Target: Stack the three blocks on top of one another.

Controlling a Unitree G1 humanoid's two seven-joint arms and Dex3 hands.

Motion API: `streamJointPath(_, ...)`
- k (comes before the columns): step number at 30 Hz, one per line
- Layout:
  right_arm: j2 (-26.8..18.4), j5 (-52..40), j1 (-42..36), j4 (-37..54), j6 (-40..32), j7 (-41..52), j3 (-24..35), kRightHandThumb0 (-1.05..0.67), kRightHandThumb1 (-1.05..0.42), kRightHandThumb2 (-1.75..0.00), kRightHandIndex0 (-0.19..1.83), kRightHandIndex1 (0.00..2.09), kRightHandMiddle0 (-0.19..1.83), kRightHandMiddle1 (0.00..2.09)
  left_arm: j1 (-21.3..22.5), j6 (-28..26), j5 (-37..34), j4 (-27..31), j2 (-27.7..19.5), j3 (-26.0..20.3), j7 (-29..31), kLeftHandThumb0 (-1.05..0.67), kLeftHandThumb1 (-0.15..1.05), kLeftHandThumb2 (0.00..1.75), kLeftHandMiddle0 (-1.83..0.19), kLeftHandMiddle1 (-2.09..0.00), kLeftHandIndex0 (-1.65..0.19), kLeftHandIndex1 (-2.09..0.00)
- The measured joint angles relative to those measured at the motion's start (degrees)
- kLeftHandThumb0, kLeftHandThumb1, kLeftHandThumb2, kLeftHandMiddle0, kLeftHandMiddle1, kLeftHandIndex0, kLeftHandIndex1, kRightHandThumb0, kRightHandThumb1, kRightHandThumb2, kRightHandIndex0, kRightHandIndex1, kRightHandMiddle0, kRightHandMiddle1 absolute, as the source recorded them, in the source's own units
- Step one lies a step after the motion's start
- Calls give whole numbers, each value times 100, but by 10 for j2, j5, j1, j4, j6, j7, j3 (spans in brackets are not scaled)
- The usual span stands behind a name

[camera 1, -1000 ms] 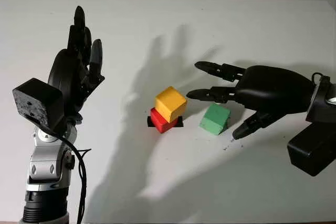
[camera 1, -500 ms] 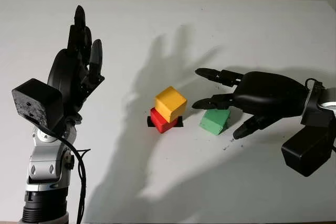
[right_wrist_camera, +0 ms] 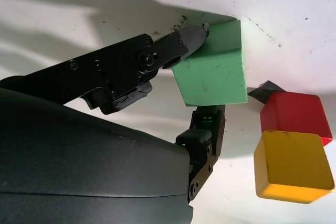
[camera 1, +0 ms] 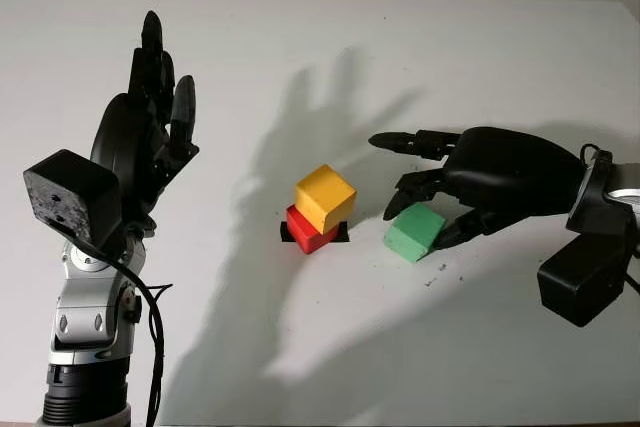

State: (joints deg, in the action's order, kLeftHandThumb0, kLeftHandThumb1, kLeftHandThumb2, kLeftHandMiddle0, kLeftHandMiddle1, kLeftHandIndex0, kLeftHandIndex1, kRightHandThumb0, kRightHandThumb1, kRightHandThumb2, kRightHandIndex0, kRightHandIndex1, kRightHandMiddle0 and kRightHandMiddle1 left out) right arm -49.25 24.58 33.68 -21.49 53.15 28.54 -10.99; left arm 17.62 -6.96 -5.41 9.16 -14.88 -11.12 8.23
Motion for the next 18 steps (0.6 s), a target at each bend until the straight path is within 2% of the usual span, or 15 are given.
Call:
streamJointPath(7,4,-36,1,3,-33,32,-3,-45,-93,-5,18,7,51,111,0,3,2,0,0,0,-1,-81,105,65,19,0,19,0)
streamJointPath(12,5,-79,-2,13,-73,69,-4,-41,-92,-5,18,6,52,111,0,3,6,0,0,0,-2,-82,105,65,19,0,19,0)
streamJointPath(18,19,-145,2,15,-147,128,-3,-41,-96,-6,19,6,42,132,0,5,2,-1,0,0,-1,-82,105,64,19,0,19,0)
